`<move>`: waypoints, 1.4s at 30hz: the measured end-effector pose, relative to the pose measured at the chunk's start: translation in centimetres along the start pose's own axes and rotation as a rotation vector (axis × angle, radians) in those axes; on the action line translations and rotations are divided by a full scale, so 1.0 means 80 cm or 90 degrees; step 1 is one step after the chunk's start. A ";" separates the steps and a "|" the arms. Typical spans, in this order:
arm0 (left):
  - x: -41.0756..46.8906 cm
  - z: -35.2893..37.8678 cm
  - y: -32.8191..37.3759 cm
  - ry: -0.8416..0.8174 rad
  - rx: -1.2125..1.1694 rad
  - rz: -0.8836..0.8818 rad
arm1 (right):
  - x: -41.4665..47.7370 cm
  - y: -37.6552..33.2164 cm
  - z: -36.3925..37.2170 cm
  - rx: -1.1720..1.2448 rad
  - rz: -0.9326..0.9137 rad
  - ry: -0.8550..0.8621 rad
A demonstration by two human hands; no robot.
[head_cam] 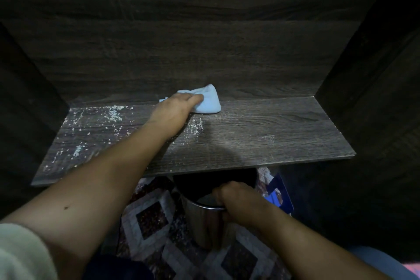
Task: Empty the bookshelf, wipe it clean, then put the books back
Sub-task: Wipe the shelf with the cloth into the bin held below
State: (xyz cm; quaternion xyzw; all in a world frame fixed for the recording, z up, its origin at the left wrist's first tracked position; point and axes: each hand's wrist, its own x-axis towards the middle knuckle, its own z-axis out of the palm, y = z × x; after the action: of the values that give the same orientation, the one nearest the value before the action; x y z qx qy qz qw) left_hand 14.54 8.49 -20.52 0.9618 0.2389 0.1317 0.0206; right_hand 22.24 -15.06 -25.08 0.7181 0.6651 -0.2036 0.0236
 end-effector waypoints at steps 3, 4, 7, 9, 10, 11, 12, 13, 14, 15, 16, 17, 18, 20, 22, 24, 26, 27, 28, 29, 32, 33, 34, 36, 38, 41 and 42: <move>0.009 0.003 -0.007 -0.055 -0.062 -0.046 | 0.000 0.001 -0.002 -0.010 -0.009 -0.007; 0.011 0.005 -0.008 -0.070 -0.072 -0.048 | -0.002 0.002 -0.001 -0.012 -0.011 -0.010; 0.018 0.004 -0.012 -0.099 -0.094 -0.048 | -0.003 0.005 0.002 -0.004 -0.022 -0.002; 0.017 0.005 -0.010 -0.100 -0.106 -0.062 | -0.005 0.005 0.003 -0.002 -0.024 0.000; 0.016 0.007 -0.008 -0.095 -0.110 -0.070 | -0.007 0.004 0.003 -0.003 -0.021 -0.003; 0.015 0.007 -0.006 -0.090 -0.112 -0.075 | -0.008 0.004 0.002 -0.006 -0.021 -0.004; 0.014 0.008 -0.004 -0.091 -0.113 -0.079 | -0.009 0.004 0.000 -0.007 -0.021 -0.004; 0.012 0.008 -0.003 -0.098 -0.112 -0.082 | -0.010 0.003 0.000 -0.007 -0.024 -0.003; 0.010 0.008 -0.002 -0.108 -0.114 -0.086 | -0.011 0.003 -0.001 -0.006 -0.026 -0.001; 0.007 0.007 -0.002 -0.120 -0.116 -0.089 | -0.013 0.002 -0.001 -0.006 -0.030 0.002; 0.005 0.006 -0.001 -0.134 -0.122 -0.094 | -0.015 0.002 -0.001 -0.006 -0.032 0.003; 0.002 0.003 0.001 -0.148 -0.127 -0.097 | -0.016 0.002 -0.001 -0.007 -0.035 0.004; -0.001 0.001 0.002 -0.161 -0.129 -0.098 | -0.018 0.001 -0.001 -0.009 -0.036 0.006; -0.007 -0.004 0.007 -0.176 -0.132 -0.095 | -0.020 -0.001 -0.001 -0.012 -0.038 0.006; -0.014 -0.007 0.013 -0.183 -0.131 -0.095 | -0.022 -0.002 -0.001 -0.022 -0.039 0.002; -0.021 -0.008 0.020 -0.187 -0.130 -0.091 | -0.024 -0.004 -0.001 -0.029 -0.037 -0.001; -0.028 -0.009 0.027 -0.192 -0.136 -0.095 | -0.026 -0.006 -0.002 -0.034 -0.037 -0.005; -0.031 -0.010 0.030 -0.198 -0.141 -0.102 | -0.026 -0.007 -0.002 -0.038 -0.038 -0.009; -0.035 -0.011 0.033 -0.205 -0.145 -0.106 | -0.028 -0.008 -0.002 -0.042 -0.039 -0.012; -0.038 -0.011 0.035 -0.213 -0.148 -0.105 | -0.028 -0.009 -0.001 -0.043 -0.040 -0.012; -0.048 -0.017 0.046 -0.225 -0.150 -0.097 | -0.031 -0.014 0.000 -0.041 -0.050 -0.008; -0.051 -0.018 0.049 -0.227 -0.148 -0.097 | -0.032 -0.015 0.001 -0.046 -0.052 -0.008; -0.054 -0.020 0.052 -0.227 -0.145 -0.097 | -0.033 -0.016 0.000 -0.051 -0.055 -0.007; -0.059 -0.023 0.058 -0.227 -0.144 -0.095 | -0.036 -0.018 0.000 -0.055 -0.061 -0.002; -0.066 -0.026 0.064 -0.228 -0.146 -0.097 | -0.039 -0.019 0.000 -0.050 -0.068 -0.003; -0.074 -0.029 0.075 -0.223 -0.152 -0.107 | -0.046 -0.022 -0.001 -0.054 -0.073 -0.003; -0.077 -0.029 0.079 -0.225 -0.153 -0.106 | -0.049 -0.024 -0.002 -0.056 -0.074 -0.002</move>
State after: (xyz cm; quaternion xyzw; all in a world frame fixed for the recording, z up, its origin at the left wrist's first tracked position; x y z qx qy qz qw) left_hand 11.57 -0.05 -19.13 0.9375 0.2931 -0.0139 0.1871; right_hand 20.33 -18.49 -23.22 0.6765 0.7138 -0.1759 0.0444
